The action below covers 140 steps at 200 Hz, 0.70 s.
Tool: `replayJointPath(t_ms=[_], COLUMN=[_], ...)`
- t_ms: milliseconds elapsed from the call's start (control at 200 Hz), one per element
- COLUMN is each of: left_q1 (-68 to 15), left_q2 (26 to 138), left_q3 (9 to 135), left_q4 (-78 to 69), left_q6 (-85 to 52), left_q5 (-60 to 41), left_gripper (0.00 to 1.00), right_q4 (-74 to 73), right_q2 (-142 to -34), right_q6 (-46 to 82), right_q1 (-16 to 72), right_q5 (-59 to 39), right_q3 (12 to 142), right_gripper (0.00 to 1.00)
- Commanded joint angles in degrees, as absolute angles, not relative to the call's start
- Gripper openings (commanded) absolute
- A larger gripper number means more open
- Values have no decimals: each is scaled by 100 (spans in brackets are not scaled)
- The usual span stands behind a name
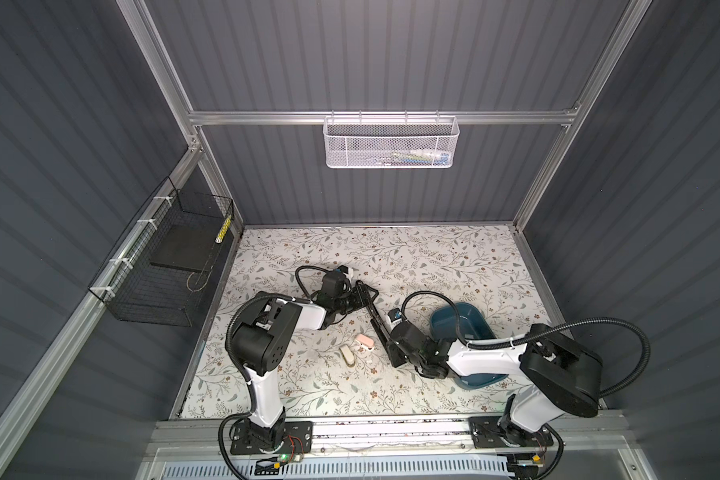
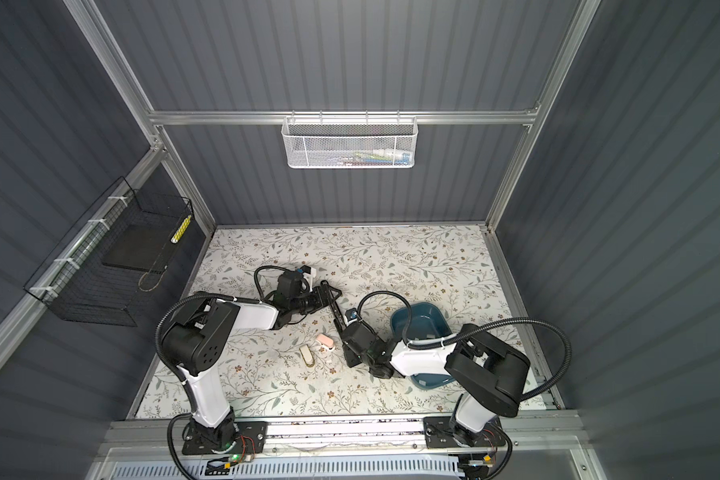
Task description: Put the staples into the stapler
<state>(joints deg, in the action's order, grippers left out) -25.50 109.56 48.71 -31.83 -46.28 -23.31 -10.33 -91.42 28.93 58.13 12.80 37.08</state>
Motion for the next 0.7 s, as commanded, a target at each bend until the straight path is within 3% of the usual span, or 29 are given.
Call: replayJointPath(t_ms=[0, 330, 695], left_q1=[-2345, -2150, -2030], left_q2=[11505, 11373, 11650], left_q3=[4636, 4659, 4599], left_q4=[-3329, -3246, -4412], left_q6=[-5350, -5023, -5231], left_q5=[-2850, -2804, -3309], left_gripper=[79, 79, 76], right_q4=[-1318, -1190, -1261], right_q2=[-9029, -9088, -9127], right_q6=[2836, 2726, 2341], right_q1=[5862, 5867, 6098], right_q5=[950, 1312, 1960], right_q3=[3682, 3659, 3439], right_gripper=[1, 1, 1])
